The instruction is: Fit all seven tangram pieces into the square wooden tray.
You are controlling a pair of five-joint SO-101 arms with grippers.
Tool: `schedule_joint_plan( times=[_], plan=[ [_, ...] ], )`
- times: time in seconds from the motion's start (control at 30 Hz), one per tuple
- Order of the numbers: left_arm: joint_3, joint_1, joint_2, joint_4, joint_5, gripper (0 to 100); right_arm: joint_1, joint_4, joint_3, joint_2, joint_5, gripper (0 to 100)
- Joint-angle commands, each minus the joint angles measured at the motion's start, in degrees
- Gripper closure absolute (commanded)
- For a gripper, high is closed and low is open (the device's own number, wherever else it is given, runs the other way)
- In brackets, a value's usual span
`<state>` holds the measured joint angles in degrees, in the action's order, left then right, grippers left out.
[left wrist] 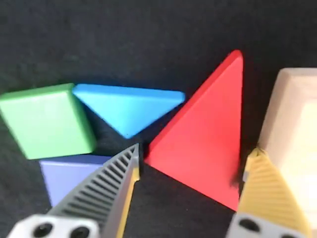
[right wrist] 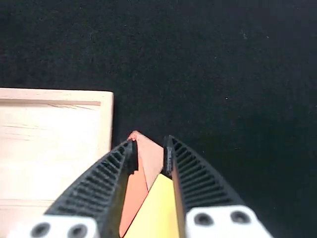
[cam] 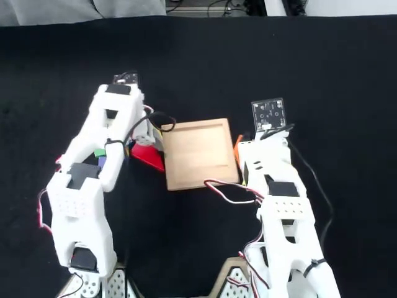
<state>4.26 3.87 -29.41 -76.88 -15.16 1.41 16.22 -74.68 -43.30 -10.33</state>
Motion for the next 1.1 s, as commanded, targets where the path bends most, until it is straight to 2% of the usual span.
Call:
schedule_joint_plan(
  times=[0.0, 0.17, 0.6, 0.77, 1.07],
  plan=[
    [2.6, -0.2, 0.7, -0.9, -3.6, 67, 0.2, 0.2, 1.9, -2.2, -0.4, 89.9],
    [1.5, -3.2, 0.7, -1.0, -8.8, 67, 0.2, 0.2, 2.0, -2.2, -0.4, 89.9],
    [1.5, -2.7, 0.3, -0.5, -17.1, 67, 0.2, 0.2, 2.0, -2.2, -0.4, 89.9],
    [4.4, -2.6, -4.9, 0.3, -17.4, 67, 0.2, 0.2, 1.9, -2.2, -0.4, 89.9],
    [13.2, -2.6, -11.2, -7.6, -17.4, 67, 0.2, 0.2, 2.0, -2.2, -0.4, 89.9]
  ],
)
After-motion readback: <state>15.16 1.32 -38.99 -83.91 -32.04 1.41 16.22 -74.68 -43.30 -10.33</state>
